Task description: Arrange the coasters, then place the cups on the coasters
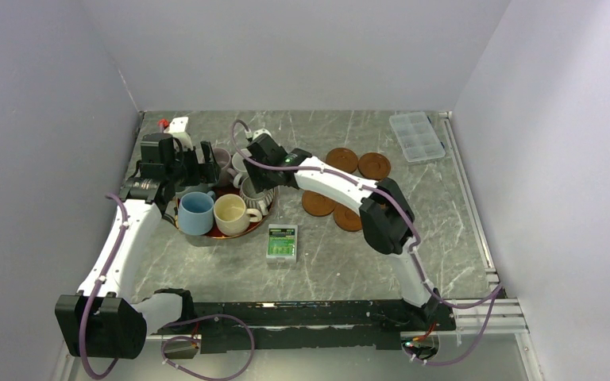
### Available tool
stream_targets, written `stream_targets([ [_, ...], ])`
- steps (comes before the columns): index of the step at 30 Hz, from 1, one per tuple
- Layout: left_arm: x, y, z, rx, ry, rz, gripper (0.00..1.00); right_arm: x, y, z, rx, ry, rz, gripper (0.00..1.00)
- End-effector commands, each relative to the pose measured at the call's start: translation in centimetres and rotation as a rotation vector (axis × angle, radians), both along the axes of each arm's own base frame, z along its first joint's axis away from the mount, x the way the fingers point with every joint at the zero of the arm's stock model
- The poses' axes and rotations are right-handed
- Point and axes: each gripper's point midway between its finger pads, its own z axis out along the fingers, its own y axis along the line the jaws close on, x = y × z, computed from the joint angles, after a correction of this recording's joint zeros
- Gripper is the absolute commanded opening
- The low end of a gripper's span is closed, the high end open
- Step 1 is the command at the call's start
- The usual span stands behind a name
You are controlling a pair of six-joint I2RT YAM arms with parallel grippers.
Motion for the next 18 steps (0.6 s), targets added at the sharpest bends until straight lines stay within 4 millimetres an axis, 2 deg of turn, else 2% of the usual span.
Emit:
stream_targets([
  [1, 0.3, -0.4, 3.0, -0.024, -0.078, -0.005, 0.93, 1.7, -1.2, 1.0, -0.081, -0.064, -0.068, 0.56],
  [7, 0.4, -0.6, 2.8, -0.025, -0.071, -0.011, 0.93, 2.4, -0.8, -0.4, -0.109, -0.064, -0.069, 0.53],
  [18, 0.5, -0.7, 2.3, -0.027, -0.058, -0.013, 0.93, 2.6, -0.3, -1.6, -0.118, -0.055, -0.057, 0.37],
])
